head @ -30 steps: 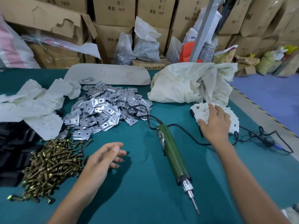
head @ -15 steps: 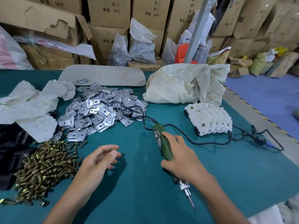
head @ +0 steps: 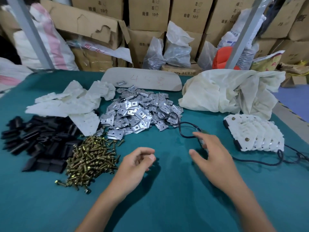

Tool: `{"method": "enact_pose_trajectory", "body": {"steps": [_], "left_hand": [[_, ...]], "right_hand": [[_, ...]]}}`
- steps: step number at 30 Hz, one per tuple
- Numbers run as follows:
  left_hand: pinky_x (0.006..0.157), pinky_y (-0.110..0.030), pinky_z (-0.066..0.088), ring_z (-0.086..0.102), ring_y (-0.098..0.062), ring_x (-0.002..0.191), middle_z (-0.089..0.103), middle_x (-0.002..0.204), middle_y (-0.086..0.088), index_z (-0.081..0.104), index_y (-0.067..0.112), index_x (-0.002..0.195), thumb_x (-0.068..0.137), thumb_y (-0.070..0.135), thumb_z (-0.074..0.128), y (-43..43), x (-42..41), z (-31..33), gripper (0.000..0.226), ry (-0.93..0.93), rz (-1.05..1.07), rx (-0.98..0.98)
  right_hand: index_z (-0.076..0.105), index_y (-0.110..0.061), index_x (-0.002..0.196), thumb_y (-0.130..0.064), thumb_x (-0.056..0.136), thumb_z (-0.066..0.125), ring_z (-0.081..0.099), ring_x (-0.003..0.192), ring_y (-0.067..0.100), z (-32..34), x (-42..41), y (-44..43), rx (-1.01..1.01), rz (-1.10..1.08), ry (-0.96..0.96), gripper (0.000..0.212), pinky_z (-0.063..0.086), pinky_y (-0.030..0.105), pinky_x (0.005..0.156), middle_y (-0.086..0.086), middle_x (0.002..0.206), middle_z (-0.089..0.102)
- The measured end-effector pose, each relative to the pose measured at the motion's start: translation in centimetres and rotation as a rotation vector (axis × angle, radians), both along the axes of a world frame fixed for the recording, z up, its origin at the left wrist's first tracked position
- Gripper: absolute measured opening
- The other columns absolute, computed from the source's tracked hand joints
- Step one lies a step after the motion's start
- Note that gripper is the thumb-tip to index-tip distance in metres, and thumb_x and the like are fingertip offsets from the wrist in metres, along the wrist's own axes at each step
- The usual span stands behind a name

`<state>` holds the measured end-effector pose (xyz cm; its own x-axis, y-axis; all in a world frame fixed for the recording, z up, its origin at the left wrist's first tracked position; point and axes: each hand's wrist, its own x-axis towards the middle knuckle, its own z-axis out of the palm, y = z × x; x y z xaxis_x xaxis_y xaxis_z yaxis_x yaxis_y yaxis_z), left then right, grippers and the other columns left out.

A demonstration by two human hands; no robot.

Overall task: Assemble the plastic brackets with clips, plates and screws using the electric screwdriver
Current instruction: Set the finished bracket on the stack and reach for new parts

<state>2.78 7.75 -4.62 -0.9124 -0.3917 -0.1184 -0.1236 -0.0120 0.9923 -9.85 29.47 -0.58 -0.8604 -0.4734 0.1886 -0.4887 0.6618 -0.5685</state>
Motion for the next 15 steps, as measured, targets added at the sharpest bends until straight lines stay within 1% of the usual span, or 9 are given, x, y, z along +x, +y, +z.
{"method": "enact_pose_trajectory", "body": {"steps": [1, 3, 5, 6, 8, 10, 11, 13, 15], "left_hand": [[0.075, -0.021, 0.054, 0.068, -0.007, 0.086, 0.074, 0.095, -0.002, 0.072, 0.025, 0.104, 0.097, 0.017, 0.065, 0.1, 0.0, 0.0, 0.012, 0.010, 0.005, -0.023], [0.075, -0.022, 0.053, 0.066, -0.007, 0.083, 0.072, 0.095, -0.005, 0.072, 0.025, 0.102, 0.096, 0.015, 0.066, 0.1, -0.1, -0.1, 0.013, 0.034, 0.016, -0.047], [0.074, -0.022, 0.053, 0.064, -0.006, 0.081, 0.073, 0.094, -0.004, 0.072, 0.027, 0.100, 0.096, 0.016, 0.067, -0.1, 0.1, 0.2, 0.013, 0.058, 0.019, -0.076], [0.075, -0.022, 0.052, 0.064, -0.004, 0.080, 0.073, 0.091, 0.000, 0.072, 0.029, 0.099, 0.095, 0.019, 0.066, -0.5, 0.3, 0.5, 0.012, 0.076, 0.022, -0.119], [0.074, -0.015, 0.047, 0.062, 0.002, 0.079, 0.071, 0.085, 0.014, 0.071, 0.032, 0.098, 0.093, 0.027, 0.065, -2.4, 0.7, 1.5, 0.009, 0.098, 0.049, -0.264], [0.076, -0.012, 0.044, 0.059, 0.005, 0.085, 0.067, 0.089, 0.024, 0.069, 0.034, 0.101, 0.095, 0.035, 0.062, -5.8, 0.9, 2.6, 0.010, 0.049, 0.154, -0.587], [0.080, -0.016, 0.044, 0.058, 0.003, 0.091, 0.067, 0.095, 0.023, 0.068, 0.032, 0.104, 0.096, 0.038, 0.060, -7.8, 1.0, 3.2, 0.013, 0.003, 0.238, -0.804], [0.088, -0.031, 0.044, 0.057, -0.015, 0.103, 0.067, 0.108, 0.008, 0.068, 0.025, 0.111, 0.097, 0.042, 0.058, -11.3, 1.1, 4.1, 0.024, -0.118, 0.433, -1.117], [0.093, -0.041, 0.039, 0.052, -0.029, 0.109, 0.063, 0.117, -0.006, 0.062, 0.017, 0.118, 0.093, 0.057, 0.056, -13.7, 0.8, 4.1, 0.048, -0.368, 0.568, -1.274]], "right_hand": [[0.057, -0.040, 0.131, -0.032, 0.090, 0.069, 0.056, 0.101, 0.001, -0.5, 0.5, -1.7, -0.103, 0.037, -0.024, 0.044, 0.043, 0.024, 0.085, -0.020, 0.122, 0.056], [0.061, -0.043, 0.118, -0.025, 0.090, 0.073, 0.060, 0.091, 0.004, -1.8, 1.4, -5.0, -0.228, 0.086, -0.048, 0.036, 0.044, 0.020, 0.079, -0.022, 0.114, 0.061], [0.063, -0.041, 0.110, -0.016, 0.089, 0.075, 0.060, 0.083, 0.006, -3.2, 2.0, -7.2, -0.288, 0.086, -0.064, 0.034, 0.047, 0.024, 0.079, -0.017, 0.107, 0.066], [0.064, -0.038, 0.107, -0.013, 0.089, 0.075, 0.060, 0.081, 0.006, -3.9, 2.0, -7.9, -0.290, 0.079, -0.075, 0.033, 0.049, 0.028, 0.080, -0.015, 0.103, 0.068], [0.067, -0.034, 0.102, -0.010, 0.088, 0.077, 0.060, 0.077, 0.008, -5.1, 1.8, -8.2, -0.257, 0.082, -0.071, 0.030, 0.051, 0.033, 0.079, -0.013, 0.097, 0.070], [0.070, -0.031, 0.097, -0.008, 0.086, 0.078, 0.060, 0.074, 0.011, -5.8, 1.4, -7.9, -0.274, 0.082, -0.070, 0.027, 0.048, 0.023, 0.074, -0.013, 0.093, 0.071], [0.071, -0.031, 0.096, -0.008, 0.087, 0.078, 0.060, 0.074, 0.011, -6.0, 1.2, -7.8, -0.298, 0.071, -0.091, 0.025, 0.046, 0.015, 0.071, -0.013, 0.092, 0.072], [0.071, -0.031, 0.095, -0.010, 0.087, 0.077, 0.060, 0.074, 0.009, -6.0, 0.9, -7.8, -0.340, 0.038, -0.140, 0.023, 0.043, 0.009, 0.069, -0.013, 0.090, 0.072], [0.072, -0.030, 0.094, -0.011, 0.088, 0.077, 0.059, 0.071, 0.008, -6.0, 0.9, -7.9, -0.334, 0.042, -0.140, 0.022, 0.042, 0.008, 0.068, -0.014, 0.083, 0.070]]}}
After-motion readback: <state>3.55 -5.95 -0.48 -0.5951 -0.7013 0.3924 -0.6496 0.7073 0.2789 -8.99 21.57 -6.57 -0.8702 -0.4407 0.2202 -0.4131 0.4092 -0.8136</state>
